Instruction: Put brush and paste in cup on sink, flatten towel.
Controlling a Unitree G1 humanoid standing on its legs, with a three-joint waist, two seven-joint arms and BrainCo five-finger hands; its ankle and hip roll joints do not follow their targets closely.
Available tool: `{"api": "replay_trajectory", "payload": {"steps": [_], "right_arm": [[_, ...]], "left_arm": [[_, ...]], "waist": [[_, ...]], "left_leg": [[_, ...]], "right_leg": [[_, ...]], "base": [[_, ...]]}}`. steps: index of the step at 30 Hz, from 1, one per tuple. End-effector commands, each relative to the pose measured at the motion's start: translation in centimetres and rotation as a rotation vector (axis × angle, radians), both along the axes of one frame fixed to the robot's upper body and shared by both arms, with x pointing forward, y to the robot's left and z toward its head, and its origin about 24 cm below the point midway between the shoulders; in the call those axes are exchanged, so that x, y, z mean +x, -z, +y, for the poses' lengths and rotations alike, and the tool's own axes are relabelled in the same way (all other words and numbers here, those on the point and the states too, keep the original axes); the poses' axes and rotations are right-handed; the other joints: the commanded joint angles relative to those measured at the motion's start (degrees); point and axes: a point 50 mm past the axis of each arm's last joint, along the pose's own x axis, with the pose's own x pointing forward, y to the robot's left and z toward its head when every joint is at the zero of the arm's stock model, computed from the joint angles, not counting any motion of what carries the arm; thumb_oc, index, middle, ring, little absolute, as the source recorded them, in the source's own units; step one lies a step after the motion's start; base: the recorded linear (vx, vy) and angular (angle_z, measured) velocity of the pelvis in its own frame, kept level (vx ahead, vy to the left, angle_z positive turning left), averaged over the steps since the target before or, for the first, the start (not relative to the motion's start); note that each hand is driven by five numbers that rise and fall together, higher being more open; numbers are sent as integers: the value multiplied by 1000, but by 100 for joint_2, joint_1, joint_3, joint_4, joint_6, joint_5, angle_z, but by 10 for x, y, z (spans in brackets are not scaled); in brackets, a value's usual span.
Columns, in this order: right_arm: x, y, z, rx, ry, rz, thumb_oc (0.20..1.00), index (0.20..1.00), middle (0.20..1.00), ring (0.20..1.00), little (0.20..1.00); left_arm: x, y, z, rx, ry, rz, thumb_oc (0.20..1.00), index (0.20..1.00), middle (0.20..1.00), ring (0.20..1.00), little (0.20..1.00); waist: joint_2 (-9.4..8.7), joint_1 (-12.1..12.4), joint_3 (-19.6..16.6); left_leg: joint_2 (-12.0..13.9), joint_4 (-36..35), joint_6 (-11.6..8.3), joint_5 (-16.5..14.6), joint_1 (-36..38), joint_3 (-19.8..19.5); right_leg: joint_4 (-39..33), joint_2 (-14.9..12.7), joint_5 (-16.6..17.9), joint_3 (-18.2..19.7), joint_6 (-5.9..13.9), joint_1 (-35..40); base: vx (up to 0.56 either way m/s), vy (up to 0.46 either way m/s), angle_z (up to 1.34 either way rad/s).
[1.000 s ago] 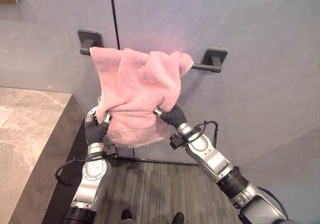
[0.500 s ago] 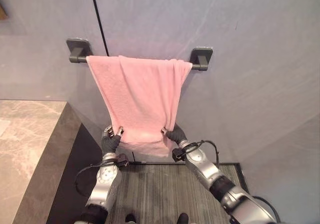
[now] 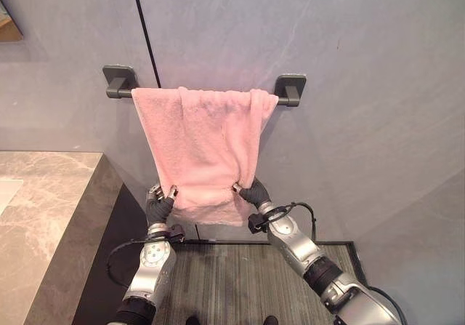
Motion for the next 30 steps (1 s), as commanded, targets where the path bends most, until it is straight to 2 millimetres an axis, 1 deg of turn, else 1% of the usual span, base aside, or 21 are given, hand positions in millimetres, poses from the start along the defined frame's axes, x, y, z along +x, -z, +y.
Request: {"api": "replay_trajectory", "payload": {"steps": [1, 2, 6, 7, 10, 11, 12, 14, 16, 17, 18, 20, 21, 22, 23, 25, 26, 27, 28, 29, 30], "right_arm": [[11, -15, -10, 11, 70, -81, 1000, 1000, 1000, 1000, 1000], [10, -10, -14, -5, 78, -67, 1000, 1000, 1000, 1000, 1000], [-3, 21, -58, -212, 183, -14, 1000, 1000, 1000, 1000, 1000], [-3, 21, -58, -212, 183, -14, 1000, 1000, 1000, 1000, 1000], [-15, 50, -101, -239, 383, 124, 1000, 1000, 1000, 1000, 1000], [-25, 55, -134, -172, 581, 173, 1000, 1000, 1000, 1000, 1000], [-26, 50, -146, -156, 642, 150, 1000, 1000, 1000, 1000, 1000], [-34, 31, -175, -120, 764, 58, 1000, 1000, 1000, 1000, 1000], [-36, 14, -187, -103, 804, -27, 1000, 1000, 1000, 1000, 1000], [-36, 14, -187, -104, 804, -27, 1000, 1000, 1000, 1000, 1000], [-38, -17, -200, -141, 823, -177, 1000, 1000, 1000, 1000, 1000], [-38, -17, -200, -142, 823, -175, 1000, 1000, 1000, 1000, 1000], [-39, -28, -204, -181, 815, -230, 1000, 1000, 1000, 1000, 1000], [-39, -39, -205, -217, 803, -286, 1000, 1000, 1000, 1000, 1000], [-42, -89, -209, -422, 780, -556, 1000, 1000, 1000, 1000, 1000], [-43, -119, -201, -444, 775, -720, 1000, 1000, 1000, 1000, 1000], [-48, -148, -188, -544, 716, -905, 1000, 1000, 1000, 1000, 1000], [-48, -148, -187, -546, 718, -907, 1000, 1000, 1000, 1000, 1000], [-49, -158, -186, -707, 723, -990, 1000, 1000, 1000, 1000, 1000], [-50, -172, -182, -947, 684, -1115, 1000, 1000, 1000, 1000, 1000], [-51, -192, -175, -1178, 573, -1237, 1000, 1000, 1000, 1000, 1000]], "left_arm": [[-4, 2, 22, 88, -49, 21, 1000, 1000, 1000, 1000, 1000], [-5, 4, 24, 76, -60, 32, 1000, 1000, 1000, 1000, 1000], [-21, 22, 50, 162, -131, 148, 1000, 1000, 1000, 1000, 1000], [-21, 22, 50, 162, -131, 149, 1000, 1000, 1000, 1000, 1000], [-34, 37, 64, 263, -176, 278, 1000, 1000, 1000, 1000, 1000], [-44, 32, 76, 306, -186, 282, 1000, 1000, 1000, 1000, 1000], [-48, 27, 81, 347, -168, 275, 1000, 1000, 1000, 1000, 1000], [-62, 17, 98, 409, -199, 259, 1000, 1000, 1000, 1000, 1000], [-65, 4, 107, 423, -245, 210, 1000, 1000, 1000, 1000, 1000], [-65, 4, 107, 423, -245, 210, 1000, 1000, 1000, 1000, 1000], [-63, -21, 118, 499, -300, 115, 1000, 1000, 1000, 1000, 1000], [-63, -21, 118, 500, -300, 116, 1000, 1000, 1000, 1000, 1000], [-62, -32, 122, 545, -318, 80, 1000, 1000, 1000, 1000, 1000], [-60, -45, 123, 605, -327, 35, 1000, 1000, 1000, 1000, 1000], [-55, -94, 122, 758, -372, -194, 1000, 1000, 1000, 1000, 1000], [-52, -125, 112, 786, -389, -375, 1000, 1000, 1000, 1000, 1000], [-53, -155, 102, 900, -386, -528, 1000, 1000, 1000, 1000, 1000], [-53, -155, 102, 903, -388, -530, 1000, 1000, 1000, 1000, 1000], [-54, -166, 98, 1033, -384, -571, 1000, 1000, 1000, 1000, 1000], [-54, -179, 97, 1261, -385, -585, 1000, 1000, 1000, 1000, 1000], [-54, -203, 87, 1660, -312, -634, 1000, 1000, 1000, 1000, 1000]], "waist": [[-209, 70, -137], [-202, 59, -140], [-175, -15, -160], [-175, -15, -160], [-131, -63, -168], [-77, -105, -152], [-59, -124, -153], [-17, -168, -161], [-3, -194, -178], [-3, -194, -178], [-9, -206, -169], [-9, -207, -173], [-18, -210, -165], [-23, -213, -160], [-49, -225, -162], [-64, -228, -175], [-72, -227, -202], [-80, -230, -195], [-86, -220, -211], [-88, -210, -220], [-50, -207, -248]], "left_leg": [[133, 1, -150, 94, 2, -255], [139, 1, -153, 99, 7, -244], [156, 1, -168, 113, 19, -229], [156, 1, -168, 113, 19, -229], [157, 1, -169, 118, 14, -237], [151, 1, -158, 109, 3, -238], [150, 1, -156, 100, 9, -232], [149, 1, -151, 71, 27, -213], [151, 1, -151, 53, 43, -193], [151, 1, -151, 53, 43, -193], [161, 1, -162, 49, 32, -191], [161, 1, -162, 49, 33, -192], [170, 1, -167, 45, 22, -194], [178, 1, -172, 41, 22, -195], [190, 1, -176, 48, 14, -202], [199, 1, -179, 34, 27, -210], [211, 1, -191, -22, 62, -228], [204, 1, -181, 13, 43, -226], [207, 1, -189, -7, 63, -227], [212, 1, -201, -22, 86, -226], [220, 1, -229, -75, 139, -220]], "right_leg": [[-13, -483, 173, 110, 493, 222], [-13, -480, 171, 115, 491, 226], [-13, -472, 164, 155, 495, 219], [-13, -472, 164, 155, 495, 219], [-13, -475, 169, 159, 502, 213], [-13, -489, 182, 168, 516, 191], [-13, -497, 185, 173, 525, 189], [-13, -509, 178, 197, 538, 183], [-13, -516, 176, 210, 543, 181], [-13, -516, 176, 211, 543, 181], [-13, -522, 173, 204, 548, 177], [-13, -522, 172, 203, 548, 179], [-13, -523, 167, 194, 549, 179], [-13, -524, 165, 187, 552, 185], [-13, -531, 165, 173, 548, 192], [-13, -537, 151, 173, 552, 206], [-13, -535, 115, 182, 567, 246], [-13, -541, 141, 179, 554, 228], [-13, -538, 128, 177, 568, 251], [-13, -536, 125, 187, 581, 266], [-13, -517, 100, 208, 615, 296]], "base": [[0, 0, 0], [0, 0, 0], [0, 0, 0], [0, 0, 0], [-11, 11, 0], [-26, 38, 1], [-20, 42, 0], [0, 0, 0], [0, 0, 0], [0, 0, 0], [-4, -4, -3], [0, 0, 0], [-10, -10, -3], [-23, -21, -4], [-11, -19, -3], [19, -3, 1], [0, 0, 0], [0, 0, 0], [0, 0, 0], [49, 8, 0], [41, 14, -1]]}}
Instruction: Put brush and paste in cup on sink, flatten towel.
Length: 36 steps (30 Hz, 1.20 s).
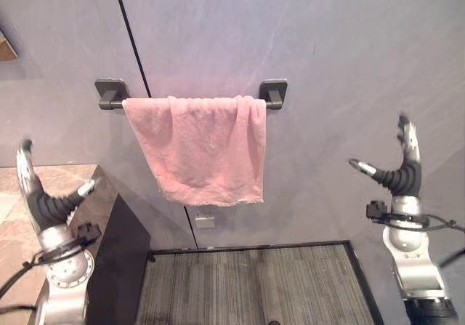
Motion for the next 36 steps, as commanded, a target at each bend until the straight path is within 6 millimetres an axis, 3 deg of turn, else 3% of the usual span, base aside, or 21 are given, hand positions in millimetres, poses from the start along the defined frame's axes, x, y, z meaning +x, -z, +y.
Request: {"api": "replay_trajectory", "payload": {"steps": [1, 6, 11, 16, 25, 36], "right_arm": [[2, -63, 22, -509, -7, -239, 1000, 1000, 1000, 1000, 1000], [2, -86, 67, -565, -276, -302, 1000, 1000, 1000, 1000, 1000], [16, -99, 96, -616, -435, -254, 1000, 1000, 1000, 1000, 1000], [39, -107, 129, -691, -554, -167, 1000, 1000, 1000, 1000, 1000], [62, -119, 170, -766, -562, -179, 1000, 1000, 1000, 1000, 1000], [75, -121, 201, -826, -596, -120, 1000, 1000, 1000, 1000, 1000]], "left_arm": [[1, -62, -16, 763, -30, -61, 1000, 1000, 1000, 1000, 1000], [4, -82, -40, 963, 167, -21, 1000, 1000, 1000, 1000, 1000], [15, -88, -41, 992, 229, 74, 1000, 1000, 1000, 1000, 1000], [29, -89, -29, 1018, 208, 173, 1000, 1000, 1000, 1000, 1000], [43, -84, -16, 935, 171, 230, 1000, 1000, 1000, 1000, 1000], [60, -88, -30, 908, 228, 211, 1000, 1000, 1000, 1000, 1000]], "waist": [[-134, 29, -63], [-148, 31, -120], [-147, 42, -111], [-129, 96, -102], [-160, 277, 8], [-243, 331, 37]], "left_leg": [[255, 25, -251, -66, 158, -255], [229, 25, -260, -78, 271, -231], [228, 25, -281, -62, 312, -218], [220, 25, -296, -57, 337, -188], [189, 25, -264, -55, 274, -183], [152, 25, -241, -50, 107, -215]], "right_leg": [[6, -476, 101, 156, 591, 327], [6, -467, 95, 211, 610, 390], [6, -463, 101, 242, 610, 404], [6, -462, 106, 280, 603, 400], [6, -467, 115, 307, 595, 331], [6, -486, 158, 306, 601, 171]], "base": [[40, 22, -2], [18, 15, -7], [0, 2, -2], [2, 3, -1], [0, 0, 0], [0, 0, 0]]}}
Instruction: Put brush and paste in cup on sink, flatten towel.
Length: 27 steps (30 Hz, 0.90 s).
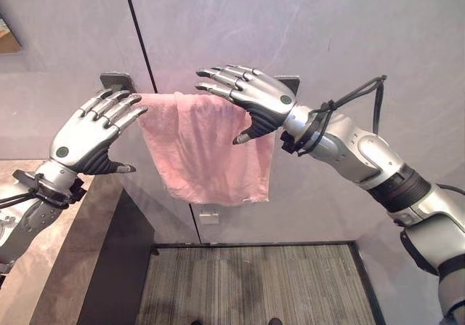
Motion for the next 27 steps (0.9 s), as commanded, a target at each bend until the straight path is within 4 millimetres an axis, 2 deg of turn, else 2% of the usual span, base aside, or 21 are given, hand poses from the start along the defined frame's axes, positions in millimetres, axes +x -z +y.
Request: {"api": "replay_trajectory", "payload": {"steps": [1, 14, 27], "right_arm": [[2, -31, 17, 20, -23, -63, 1000, 1000, 1000, 1000, 1000], [9, -15, 18, -2, 4, 1, 1000, 1000, 1000, 1000, 1000], [16, 4, 27, -35, 28, 50, 1000, 1000, 1000, 1000, 1000]], "left_arm": [[7, -29, -8, -37, 45, -90, 1000, 1000, 1000, 1000, 1000], [26, -25, -29, -71, 109, -56, 1000, 1000, 1000, 1000, 1000], [44, -13, -26, -65, 48, -14, 1000, 1000, 1000, 1000, 1000]], "waist": [[-258, 45, -26], [-293, -120, 2], [-244, -199, 28]], "left_leg": [[154, 11, -203, -38, 99, -304], [118, 11, -160, -52, 80, -306], [104, 11, -143, -91, 122, -243]], "right_leg": [[-11, -488, 121, 202, 591, 218], [-11, -458, 118, 238, 562, 182], [-11, -453, 116, 305, 568, 162]], "base": [[0, 0, 0], [0, 0, 0], [0, 0, 0]]}}
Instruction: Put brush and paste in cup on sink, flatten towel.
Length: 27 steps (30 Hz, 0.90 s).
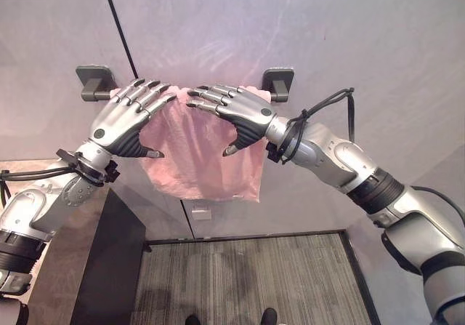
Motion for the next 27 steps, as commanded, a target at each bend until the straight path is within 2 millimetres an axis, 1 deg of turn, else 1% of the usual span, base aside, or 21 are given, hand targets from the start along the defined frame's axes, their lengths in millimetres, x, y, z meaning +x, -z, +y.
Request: {"api": "replay_trajectory", "payload": {"steps": [1, 4, 5, 6, 7, 8, 9, 11, 13, 14, 15, 18, 20, 21, 22, 23, 24, 25, 27], "right_arm": [[7, -17, 8, -17, 19, -58, 1000, 1000, 1000, 1000, 1000], [7, -15, 6, -14, 27, -50, 1000, 1000, 1000, 1000, 1000], [8, -14, 2, -14, 38, -48, 1000, 1000, 1000, 1000, 1000], [9, -14, -1, -12, 45, -46, 1000, 1000, 1000, 1000, 1000], [8, -14, -1, -12, 45, -45, 1000, 1000, 1000, 1000, 1000], [9, -11, -9, -8, 63, -37, 1000, 1000, 1000, 1000, 1000], [9, -11, -9, -8, 62, -35, 1000, 1000, 1000, 1000, 1000], [9, -9, -17, -6, 83, -29, 1000, 1000, 1000, 1000, 1000], [10, -4, -24, -2, 103, -12, 1000, 1000, 1000, 1000, 1000], [10, -4, -24, -2, 103, -12, 1000, 1000, 1000, 1000, 1000], [11, 0, -30, 1, 121, 4, 1000, 1000, 1000, 1000, 1000], [11, 5, -33, -2, 131, 20, 1000, 1000, 1000, 1000, 1000], [14, 9, -43, 5, 166, 38, 1000, 1000, 1000, 1000, 1000], [15, 11, -45, 8, 175, 45, 1000, 1000, 1000, 1000, 1000], [17, 14, -50, 22, 193, 67, 1000, 1000, 1000, 1000, 1000], [17, 14, -49, 22, 193, 67, 1000, 1000, 1000, 1000, 1000], [23, 17, -57, 41, 237, 89, 1000, 1000, 1000, 1000, 1000], [23, 17, -57, 41, 237, 88, 1000, 1000, 1000, 1000, 1000], [29, 20, -65, 58, 281, 106, 1000, 1000, 1000, 1000, 1000]], "left_arm": [[8, -13, 6, 13, -46, -33, 1000, 1000, 1000, 1000, 1000], [7, -13, 8, 8, -59, -36, 1000, 1000, 1000, 1000, 1000], [7, -13, 11, 8, -71, -37, 1000, 1000, 1000, 1000, 1000], [6, -13, 13, 7, -79, -36, 1000, 1000, 1000, 1000, 1000], [5, -12, 13, 7, -80, -35, 1000, 1000, 1000, 1000, 1000], [4, -10, 19, 7, -100, -26, 1000, 1000, 1000, 1000, 1000], [3, -9, 19, 7, -101, -24, 1000, 1000, 1000, 1000, 1000], [0, -7, 25, 20, -124, -16, 1000, 1000, 1000, 1000, 1000], [-4, -5, 30, 17, -143, -4, 1000, 1000, 1000, 1000, 1000], [-4, -5, 31, 17, -143, -5, 1000, 1000, 1000, 1000, 1000], [-7, -4, 36, 20, -166, 2, 1000, 1000, 1000, 1000, 1000], [-11, -1, 45, 17, -198, 14, 1000, 1000, 1000, 1000, 1000], [-13, 2, 54, 4, -241, 25, 1000, 1000, 1000, 1000, 1000], [-14, 3, 56, -2, -249, 26, 1000, 1000, 1000, 1000, 1000], [-16, 6, 65, -23, -289, 30, 1000, 1000, 1000, 1000, 1000], [-16, 6, 65, -24, -290, 30, 1000, 1000, 1000, 1000, 1000], [-16, 8, 75, -56, -336, 30, 1000, 1000, 1000, 1000, 1000], [-16, 8, 75, -56, -336, 29, 1000, 1000, 1000, 1000, 1000], [-15, 7, 82, -75, -371, 26, 1000, 1000, 1000, 1000, 1000]], "waist": [[-130, 24, -106], [-127, 13, -116], [-117, 14, -124], [-121, 11, -128], [-117, 8, -130], [-112, 15, -124], [-105, 12, -130], [-105, 18, -130], [-91, 28, -132], [-96, 26, -131], [-91, 62, -120], [-76, 54, -125], [-58, 62, -115], [-54, 67, -115], [-51, 78, -112], [-50, 73, -114], [-44, 79, -114], [-43, 79, -113], [-35, 88, -112]], "left_leg": [[101, 10, -148, -128, 248, -294], [94, 10, -139, -102, 240, -284], [92, 10, -143, -134, 258, -285], [88, 10, -137, -99, 239, -273], [89, 10, -138, -104, 247, -272], [86, 10, -134, -110, 254, -278], [89, 10, -139, -142, 274, -280], [80, 10, -133, -108, 255, -266], [82, 10, -140, -149, 283, -270], [78, 10, -134, -118, 266, -265], [79, 10, -134, -120, 268, -268], [82, 10, -139, -151, 294, -268], [82, 10, -144, -144, 298, -266], [81, 10, -145, -139, 300, -263], [81, 10, -145, -132, 295, -265], [81, 10, -145, -132, 294, -266], [81, 10, -151, -121, 285, -262], [81, 10, -150, -120, 284, -263], [80, 10, -156, -109, 278, -264]], "right_leg": [[-12, -464, 83, 243, 588, 334], [-12, -471, 105, 241, 578, 324], [-12, -466, 82, 244, 592, 341], [-12, -472, 105, 247, 579, 321], [-12, -471, 102, 247, 580, 328], [-12, -475, 105, 252, 583, 331], [-12, -471, 82, 255, 595, 350], [-12, -475, 110, 257, 585, 327], [-12, -473, 89, 258, 598, 348], [-12, -477, 111, 259, 587, 331], [-12, -478, 107, 249, 584, 340], [-12, -473, 82, 247, 593, 363], [-12, -473, 91, 235, 596, 372], [-12, -474, 91, 231, 598, 377], [-12, -479, 96, 223, 601, 373], [-12, -479, 96, 222, 601, 373], [-12, -485, 105, 211, 601, 373], [-12, -485, 105, 210, 601, 373], [-12, -487, 113, 202, 601, 370]], "base": [[0, 0, 0], [0, 0, 0], [-2, 12, -4], [0, 8, -4], [-20, 6, -5], [13, 9, -6], [9, 10, -7], [-6, 4, -6], [-5, 1, -2], [0, 0, 0], [0, 0, 0], [0, 0, 0], [0, 0, 0], [0, 0, 0], [0, 0, 0], [0, 0, 0], [0, 0, 0], [0, 0, 0], [0, 0, 0]]}}
